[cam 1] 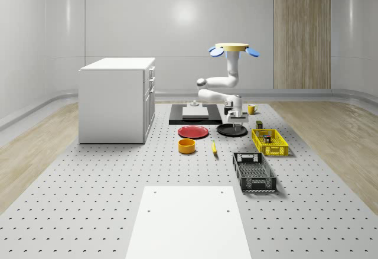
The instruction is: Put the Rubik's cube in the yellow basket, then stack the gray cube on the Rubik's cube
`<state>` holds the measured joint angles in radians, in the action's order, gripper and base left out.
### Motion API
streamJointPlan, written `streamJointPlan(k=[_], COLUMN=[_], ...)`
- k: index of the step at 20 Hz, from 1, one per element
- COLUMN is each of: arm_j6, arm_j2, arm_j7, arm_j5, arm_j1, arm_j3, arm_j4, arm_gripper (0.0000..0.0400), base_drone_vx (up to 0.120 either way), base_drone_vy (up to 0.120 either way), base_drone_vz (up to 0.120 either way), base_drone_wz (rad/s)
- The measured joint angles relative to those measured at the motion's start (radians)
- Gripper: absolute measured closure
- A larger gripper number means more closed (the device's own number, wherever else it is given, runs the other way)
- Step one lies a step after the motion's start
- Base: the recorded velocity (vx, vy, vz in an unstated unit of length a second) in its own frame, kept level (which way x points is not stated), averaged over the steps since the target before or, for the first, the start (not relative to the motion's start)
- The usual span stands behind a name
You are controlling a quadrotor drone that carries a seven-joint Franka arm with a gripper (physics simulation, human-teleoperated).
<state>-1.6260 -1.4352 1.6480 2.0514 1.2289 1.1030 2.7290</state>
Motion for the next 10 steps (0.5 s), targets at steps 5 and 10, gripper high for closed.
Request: streamJointPlan(k=[5,10], arm_j6=[0.001,0.001], arm_j2=[0.000,0.000], arm_j7=[0.000,0.000], arm_j5=[0.000,0.000], arm_j1=[0.000,0.000], arm_j3=[0.001,0.001], arm_j4=[0.000,0.000], arm_gripper=[0.0150,0.0150], base_drone_vx=[-0.016,-0.088], base_drone_vy=[0.120,0.120], base_drone_vz=[0.000,0.000], base_drone_wz=[0.000,0.000])
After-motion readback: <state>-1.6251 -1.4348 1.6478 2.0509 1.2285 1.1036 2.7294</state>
